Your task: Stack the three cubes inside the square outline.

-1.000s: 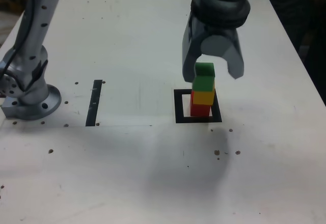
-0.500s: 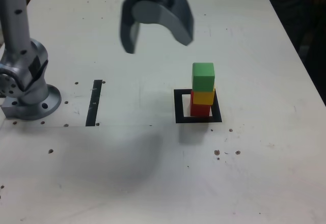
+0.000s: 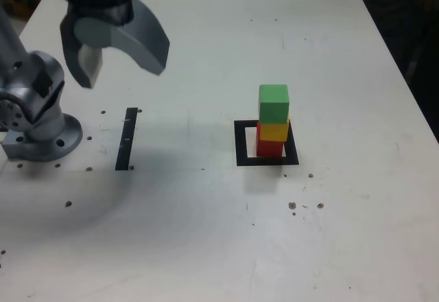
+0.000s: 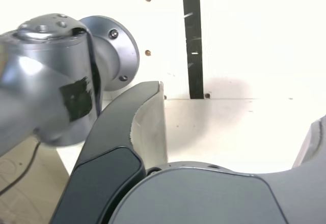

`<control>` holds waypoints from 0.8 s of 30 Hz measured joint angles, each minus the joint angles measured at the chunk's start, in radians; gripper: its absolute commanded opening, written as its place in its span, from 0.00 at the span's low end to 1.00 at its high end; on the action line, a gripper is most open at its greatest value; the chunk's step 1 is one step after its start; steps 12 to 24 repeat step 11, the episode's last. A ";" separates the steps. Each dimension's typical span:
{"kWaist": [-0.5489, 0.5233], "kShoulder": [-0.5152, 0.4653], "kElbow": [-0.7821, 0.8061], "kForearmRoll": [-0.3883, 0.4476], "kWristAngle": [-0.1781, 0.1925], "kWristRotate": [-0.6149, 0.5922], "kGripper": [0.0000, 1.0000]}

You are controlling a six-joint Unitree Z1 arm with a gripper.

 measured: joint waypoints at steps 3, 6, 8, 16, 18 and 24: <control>-0.001 0.007 0.109 -0.103 -0.019 -0.001 1.00; -0.006 0.007 0.213 -0.201 -0.033 -0.001 1.00; -0.010 0.007 0.277 -0.229 -0.036 -0.001 1.00; -0.011 0.007 0.375 -0.240 -0.037 -0.001 1.00; -0.011 0.007 0.375 -0.240 -0.037 -0.001 1.00; -0.011 0.007 0.375 -0.240 -0.037 -0.001 1.00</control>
